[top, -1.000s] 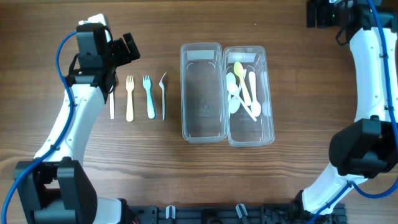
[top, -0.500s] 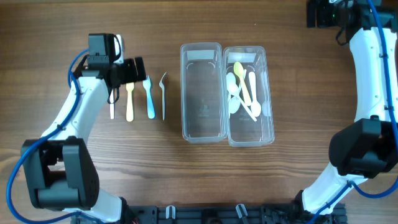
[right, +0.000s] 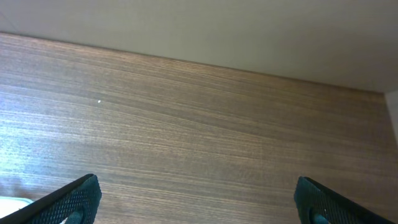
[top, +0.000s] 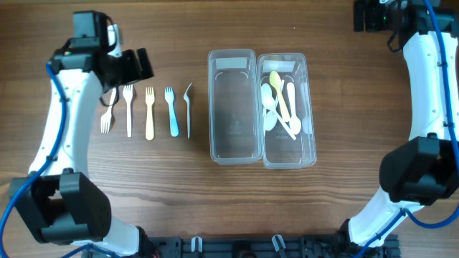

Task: Pack container
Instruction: 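Move the left gripper over the forks and lower onto the yellow fork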

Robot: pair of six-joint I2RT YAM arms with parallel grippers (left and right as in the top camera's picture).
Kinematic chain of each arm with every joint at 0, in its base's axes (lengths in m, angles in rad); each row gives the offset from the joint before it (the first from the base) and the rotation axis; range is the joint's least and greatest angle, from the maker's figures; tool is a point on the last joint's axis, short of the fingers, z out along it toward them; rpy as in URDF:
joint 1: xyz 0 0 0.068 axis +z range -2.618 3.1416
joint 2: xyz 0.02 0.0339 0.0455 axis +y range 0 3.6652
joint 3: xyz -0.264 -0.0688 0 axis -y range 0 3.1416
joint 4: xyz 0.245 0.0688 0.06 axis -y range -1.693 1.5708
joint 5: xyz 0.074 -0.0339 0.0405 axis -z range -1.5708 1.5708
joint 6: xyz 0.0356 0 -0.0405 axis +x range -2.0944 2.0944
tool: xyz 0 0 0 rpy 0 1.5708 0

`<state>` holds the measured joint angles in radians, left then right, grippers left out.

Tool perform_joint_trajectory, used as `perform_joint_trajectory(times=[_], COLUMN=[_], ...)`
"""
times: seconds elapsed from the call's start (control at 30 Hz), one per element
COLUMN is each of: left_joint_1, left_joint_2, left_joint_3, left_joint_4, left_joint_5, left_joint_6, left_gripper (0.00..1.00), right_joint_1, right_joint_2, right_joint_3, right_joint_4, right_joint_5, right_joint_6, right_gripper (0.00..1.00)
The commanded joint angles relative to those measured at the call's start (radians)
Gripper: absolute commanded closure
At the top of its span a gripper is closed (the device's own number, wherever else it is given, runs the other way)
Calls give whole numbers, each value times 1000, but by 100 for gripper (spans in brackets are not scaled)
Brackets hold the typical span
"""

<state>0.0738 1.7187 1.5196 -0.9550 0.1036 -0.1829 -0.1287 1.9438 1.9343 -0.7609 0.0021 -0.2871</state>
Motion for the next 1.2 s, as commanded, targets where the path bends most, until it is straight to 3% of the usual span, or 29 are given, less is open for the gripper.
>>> perform_joint_trajectory(times=[0.0,0.2,0.37,0.47,0.6,0.77,0.9,1.0,1.17], left_joint_1=[6,-23,-33,-33,-33,-48,-76,-85,-82], left_joint_2=[31,44,45,49,78,161,249,299,316], left_joint_3=[11,11,5,-14,-27,-27,-27,-27,-27], left_joint_4=[-33,119,137,137,136,134,132,112,63], left_joint_5=[31,43,41,-3,-23,-21,-18,-19,-39], left_joint_6=[11,14,23,23,23,43,75,75,74], left_gripper=[0,0,1,23,41,42,50,61,66], right_joint_1=[3,3,3,3,3,3,3,3,3], right_joint_2=[1,1,1,1,1,1,1,1,1], right_joint_3=[-5,-5,-5,-5,-5,-5,-5,-5,-5], right_joint_4=[3,3,3,3,3,3,3,3,3], right_joint_5=[13,13,13,13,13,13,13,13,13], right_joint_6=[-8,-9,-9,-8,-9,-8,-9,-8,-8], right_gripper=[0,0,0,0,0,0,0,0,0])
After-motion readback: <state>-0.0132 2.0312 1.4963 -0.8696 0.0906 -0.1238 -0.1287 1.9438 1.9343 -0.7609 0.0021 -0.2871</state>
